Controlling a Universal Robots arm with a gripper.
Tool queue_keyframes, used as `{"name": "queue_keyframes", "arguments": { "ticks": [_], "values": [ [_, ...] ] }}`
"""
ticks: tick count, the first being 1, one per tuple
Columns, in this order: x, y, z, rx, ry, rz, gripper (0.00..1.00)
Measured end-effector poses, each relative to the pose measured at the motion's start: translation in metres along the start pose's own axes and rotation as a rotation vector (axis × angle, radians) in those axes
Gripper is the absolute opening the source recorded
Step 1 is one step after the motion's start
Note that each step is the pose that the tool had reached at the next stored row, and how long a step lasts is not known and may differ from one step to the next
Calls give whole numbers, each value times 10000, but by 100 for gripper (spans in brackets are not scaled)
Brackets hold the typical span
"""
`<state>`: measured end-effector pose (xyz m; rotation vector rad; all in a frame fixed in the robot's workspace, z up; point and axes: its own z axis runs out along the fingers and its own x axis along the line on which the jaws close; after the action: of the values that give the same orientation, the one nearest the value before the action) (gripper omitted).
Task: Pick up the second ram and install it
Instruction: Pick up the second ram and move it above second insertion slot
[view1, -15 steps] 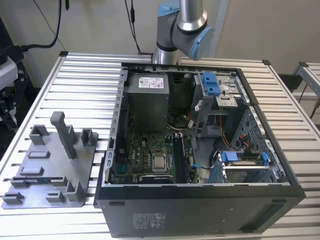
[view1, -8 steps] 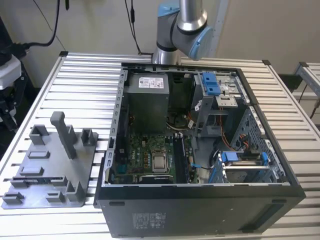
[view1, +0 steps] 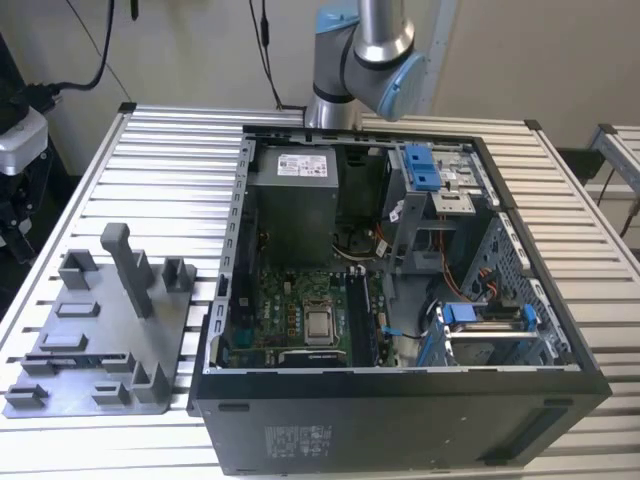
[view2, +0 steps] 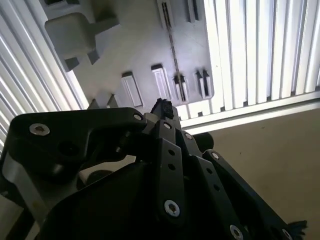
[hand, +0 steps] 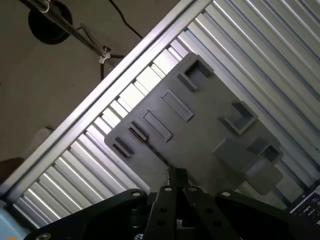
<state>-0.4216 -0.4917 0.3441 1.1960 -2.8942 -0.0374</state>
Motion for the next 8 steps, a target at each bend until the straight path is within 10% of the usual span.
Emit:
{"name": "queue_keyframes", "arguments": {
  "ticks": [8],
  "values": [
    [28,23,18,3,17,-780,11]
  ]
}}
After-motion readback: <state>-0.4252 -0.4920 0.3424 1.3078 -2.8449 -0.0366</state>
